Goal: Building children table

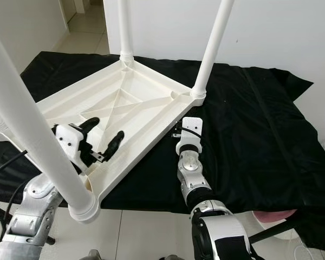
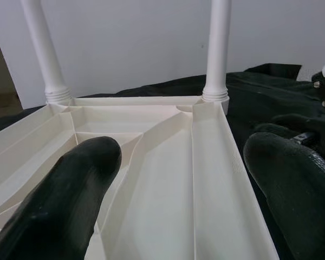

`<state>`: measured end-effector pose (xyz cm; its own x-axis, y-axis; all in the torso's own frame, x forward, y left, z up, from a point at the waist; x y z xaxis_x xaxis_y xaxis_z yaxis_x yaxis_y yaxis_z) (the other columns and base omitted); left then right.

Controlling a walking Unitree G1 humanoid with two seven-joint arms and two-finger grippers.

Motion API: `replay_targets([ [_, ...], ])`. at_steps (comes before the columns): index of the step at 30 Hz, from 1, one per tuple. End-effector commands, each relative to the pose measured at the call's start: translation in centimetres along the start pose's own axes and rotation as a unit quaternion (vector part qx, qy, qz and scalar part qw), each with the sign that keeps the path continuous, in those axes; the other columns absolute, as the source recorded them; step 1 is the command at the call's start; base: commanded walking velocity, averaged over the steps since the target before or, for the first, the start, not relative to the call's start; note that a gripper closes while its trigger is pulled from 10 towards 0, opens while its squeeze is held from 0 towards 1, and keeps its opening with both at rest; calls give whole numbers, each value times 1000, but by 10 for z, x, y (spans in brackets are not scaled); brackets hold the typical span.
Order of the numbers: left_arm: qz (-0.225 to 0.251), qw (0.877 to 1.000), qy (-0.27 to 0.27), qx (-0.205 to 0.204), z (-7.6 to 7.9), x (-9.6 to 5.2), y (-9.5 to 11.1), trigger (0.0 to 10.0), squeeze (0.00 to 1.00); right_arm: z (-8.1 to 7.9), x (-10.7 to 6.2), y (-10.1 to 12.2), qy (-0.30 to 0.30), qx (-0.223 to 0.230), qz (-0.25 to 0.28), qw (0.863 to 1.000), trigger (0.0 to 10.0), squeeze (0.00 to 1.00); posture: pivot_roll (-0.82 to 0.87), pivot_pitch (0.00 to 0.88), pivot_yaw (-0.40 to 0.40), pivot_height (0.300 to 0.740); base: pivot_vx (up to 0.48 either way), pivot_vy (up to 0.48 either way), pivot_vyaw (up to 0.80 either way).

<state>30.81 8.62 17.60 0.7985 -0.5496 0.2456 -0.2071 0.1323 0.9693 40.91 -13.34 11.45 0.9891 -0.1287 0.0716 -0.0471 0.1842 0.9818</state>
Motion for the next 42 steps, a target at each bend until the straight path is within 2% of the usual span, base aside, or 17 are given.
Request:
replay_targets([
  [1,-6,997,-70,0,23,5,-3,10000,0,2,-3,-8,-5,-2,-14,1000,10000,0,37,8,-8,740,0,0,0],
  [6,-7,994,-111,-3,46,12,-9,10000,0,4,-4,-8,-10,-2,-15,1000,10000,0,23,7,-13,740,0,0,0],
  [13,-11,992,-122,-3,53,16,-12,10000,0,-3,-4,-5,12,-1,-8,1000,10000,0,24,7,-15,740,0,0,0],
  [18,-18,992,-127,7,50,14,-15,10000,0,-8,-4,-2,31,7,-1,999,10000,0,33,15,-29,740,0,0,0],
  [20,-30,988,-145,39,36,6,-16,10000,0,-13,-4,5,60,6,12,998,10000,0,45,30,-48,740,0,0,0],
  [21,-30,988,-145,39,36,6,-16,10000,0,-13,-4,5,60,6,12,998,10000,0,45,30,-48,740,0,0,0],
  [22,-45,985,-155,52,24,0,-17,10000,0,-16,-5,9,76,1,20,997,10000,0,45,32,-48,740,0,0,0],
  [27,-57,983,-160,63,14,-4,-17,10000,0,-18,-5,11,86,-3,25,996,10000,0,43,37,-49,740,0,0,0],
  [28,-66,983,-158,70,1,-6,-17,10000,0,-18,-6,12,95,-7,30,995,10000,0,40,41,-49,740,0,0,0],
  [29,-78,982,-153,79,-12,-9,-16,10000,0,-16,-8,12,100,-12,33,994,10000,0,31,47,-47,740,0,0,0],
  [31,-78,982,-153,79,-12,-9,-16,10000,0,-16,-8,12,100,-12,33,994,10000,0,31,47,-47,740,0,0,0],
  [32,-83,981,-149,89,-23,-12,-14,10000,0,-13,-9,11,102,-16,35,994,10000,0,30,49,-47,740,0,0,0],
  [33,-83,981,-149,89,-23,-12,-14,10000,0,-13,-9,11,102,-16,35,994,10000,0,30,49,-47,740,0,0,0],
  [35,-108,978,-148,97,-44,-21,-13,10000,0,-4,-14,6,103,-26,36,994,10000,0,24,59,-45,740,0,0,0],
  [37,-123,976,-153,97,-56,-27,-12,10000,0,2,-16,4,105,-30,33,993,10000,0,21,62,-43,740,0,0,0],
  [40,-126,975,-155,94,-60,-30,-10,10000,0,3,-17,4,106,-31,33,993,10000,0,21,62,-43,740,0,0,0],
  [42,-150,970,-160,105,-71,-37,-11,10000,0,3,-24,5,121,-27,46,991,10000,0,21,69,-39,740,0,0,0],
])
Point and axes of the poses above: a point about 5 cm out from each wrist's last joint towards the gripper, its own x axis pointing out of the wrist towards the gripper, its own y axis along the axis of the wrist's last joint, z = x × y, the point moved 5 cm from there along x, pointing out of the wrist towards the gripper, and after that the axes turned 8 degrees about -x, right-handed, at the moved point
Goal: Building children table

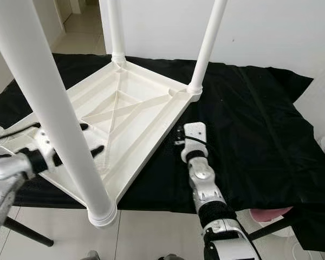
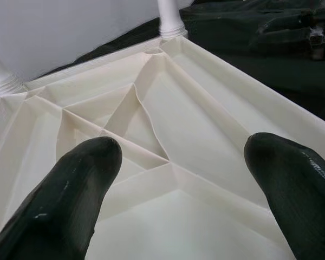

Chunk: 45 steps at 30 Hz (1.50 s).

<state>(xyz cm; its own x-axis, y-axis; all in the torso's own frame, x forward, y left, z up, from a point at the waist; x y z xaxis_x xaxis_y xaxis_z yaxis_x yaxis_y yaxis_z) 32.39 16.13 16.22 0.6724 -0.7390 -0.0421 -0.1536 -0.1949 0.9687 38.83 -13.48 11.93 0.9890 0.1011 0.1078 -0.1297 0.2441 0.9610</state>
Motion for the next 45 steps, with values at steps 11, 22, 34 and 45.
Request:
replay_targets([
  [11,-61,996,-64,16,-7,-27,-10,10000,0,-12,-24,9,52,19,43,998,10000,0,24,80,-33,740,0,0,0],
  [22,-160,977,-144,-1,13,-53,-45,10000,0,-1,-28,9,53,11,36,998,10000,0,30,79,-28,740,0,0,0],
  [34,-178,965,-191,5,23,-56,-53,10000,0,0,-30,9,55,6,33,998,10000,0,21,65,-17,740,0,0,0],
  [45,-136,974,-178,-25,18,-61,-32,10000,0,1,-34,5,53,3,27,998,10000,0,24,51,-20,740,0,0,0],
])
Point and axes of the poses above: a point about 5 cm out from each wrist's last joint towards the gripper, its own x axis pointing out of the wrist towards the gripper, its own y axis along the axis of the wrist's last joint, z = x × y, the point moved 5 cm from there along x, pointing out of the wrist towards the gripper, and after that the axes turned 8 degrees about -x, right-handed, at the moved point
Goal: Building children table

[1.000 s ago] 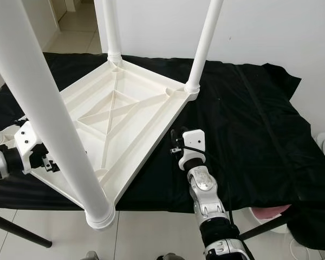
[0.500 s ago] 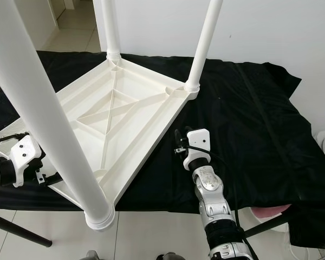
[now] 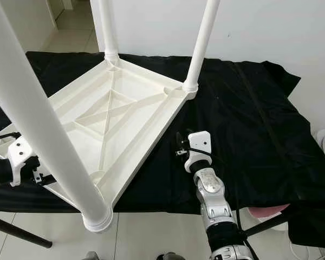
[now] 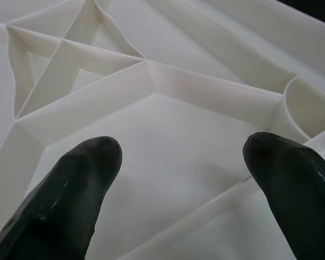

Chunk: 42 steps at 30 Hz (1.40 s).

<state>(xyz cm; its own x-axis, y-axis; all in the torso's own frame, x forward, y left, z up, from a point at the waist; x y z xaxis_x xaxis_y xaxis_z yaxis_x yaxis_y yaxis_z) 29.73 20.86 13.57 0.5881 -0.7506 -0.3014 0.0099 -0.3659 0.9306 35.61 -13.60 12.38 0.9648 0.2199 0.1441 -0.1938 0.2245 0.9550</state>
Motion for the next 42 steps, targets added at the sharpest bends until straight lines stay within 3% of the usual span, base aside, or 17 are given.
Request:
replay_targets([
  [1,-18,993,-115,-5,24,-6,-4,10000,0,0,-3,-3,0,-1,-7,1000,10000,0,24,51,-20,740,0,0,0],
  [14,-54,986,-155,19,47,-12,-16,10000,0,-4,0,3,26,-6,3,1000,10000,0,44,61,-38,740,0,0,0],
  [25,-71,985,-150,37,41,5,-24,10000,0,-8,2,6,24,2,8,1000,10000,0,30,69,-21,740,0,0,0],
  [41,-121,977,-168,43,22,28,-33,10000,0,3,-4,5,-1,-2,4,1000,10000,0,-5,76,21,740,0,0,0],
  [42,-125,976,-171,45,21,29,-33,5922,0,2,-4,5,-2,-2,5,1000,10000,0,-5,75,23,740,0,0,0],
])
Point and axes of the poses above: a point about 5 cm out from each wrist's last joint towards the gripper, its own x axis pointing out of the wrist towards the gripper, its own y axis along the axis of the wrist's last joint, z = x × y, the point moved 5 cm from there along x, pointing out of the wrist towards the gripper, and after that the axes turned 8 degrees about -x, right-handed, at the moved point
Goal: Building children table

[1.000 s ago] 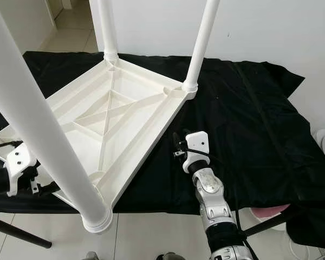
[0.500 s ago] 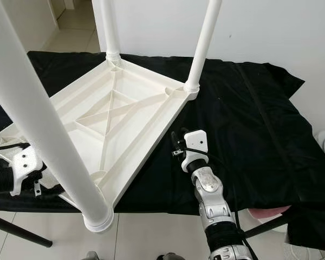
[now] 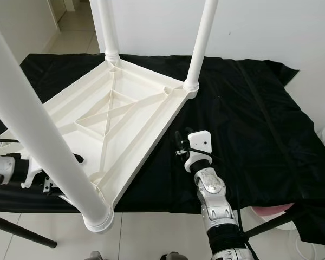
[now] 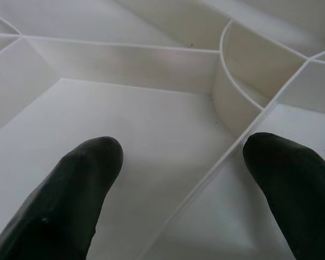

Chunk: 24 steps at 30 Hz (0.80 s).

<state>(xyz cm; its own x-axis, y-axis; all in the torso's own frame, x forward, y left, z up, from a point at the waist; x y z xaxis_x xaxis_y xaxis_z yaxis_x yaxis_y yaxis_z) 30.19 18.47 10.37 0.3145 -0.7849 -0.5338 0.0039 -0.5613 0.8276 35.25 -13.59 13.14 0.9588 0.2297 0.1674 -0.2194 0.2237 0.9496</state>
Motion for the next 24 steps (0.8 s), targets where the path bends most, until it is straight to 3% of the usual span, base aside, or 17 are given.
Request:
replay_targets([
  [1,-24,999,-21,-12,4,3,-11,4039,0,1,-2,-3,-5,1,-9,1000,10000,0,-6,77,25,740,0,0,0],
  [2,-21,1000,-20,-12,2,3,-10,863,0,1,-2,-3,-5,1,-9,1000,10000,0,-7,76,25,740,0,0,0],
  [5,-19,1000,-16,-13,-2,3,-8,0,0,1,-3,-3,-7,2,-9,1000,10000,0,-5,78,24,740,0,0,0],
  [16,0,1000,2,-7,-11,6,-2,0,0,3,-1,-3,-10,1,-10,1000,10000,0,-2,71,19,740,0,0,0],
  [24,52,998,22,-6,-17,21,18,0,0,3,2,-1,-11,3,-7,1000,10000,0,-2,59,17,740,0,0,0],
])
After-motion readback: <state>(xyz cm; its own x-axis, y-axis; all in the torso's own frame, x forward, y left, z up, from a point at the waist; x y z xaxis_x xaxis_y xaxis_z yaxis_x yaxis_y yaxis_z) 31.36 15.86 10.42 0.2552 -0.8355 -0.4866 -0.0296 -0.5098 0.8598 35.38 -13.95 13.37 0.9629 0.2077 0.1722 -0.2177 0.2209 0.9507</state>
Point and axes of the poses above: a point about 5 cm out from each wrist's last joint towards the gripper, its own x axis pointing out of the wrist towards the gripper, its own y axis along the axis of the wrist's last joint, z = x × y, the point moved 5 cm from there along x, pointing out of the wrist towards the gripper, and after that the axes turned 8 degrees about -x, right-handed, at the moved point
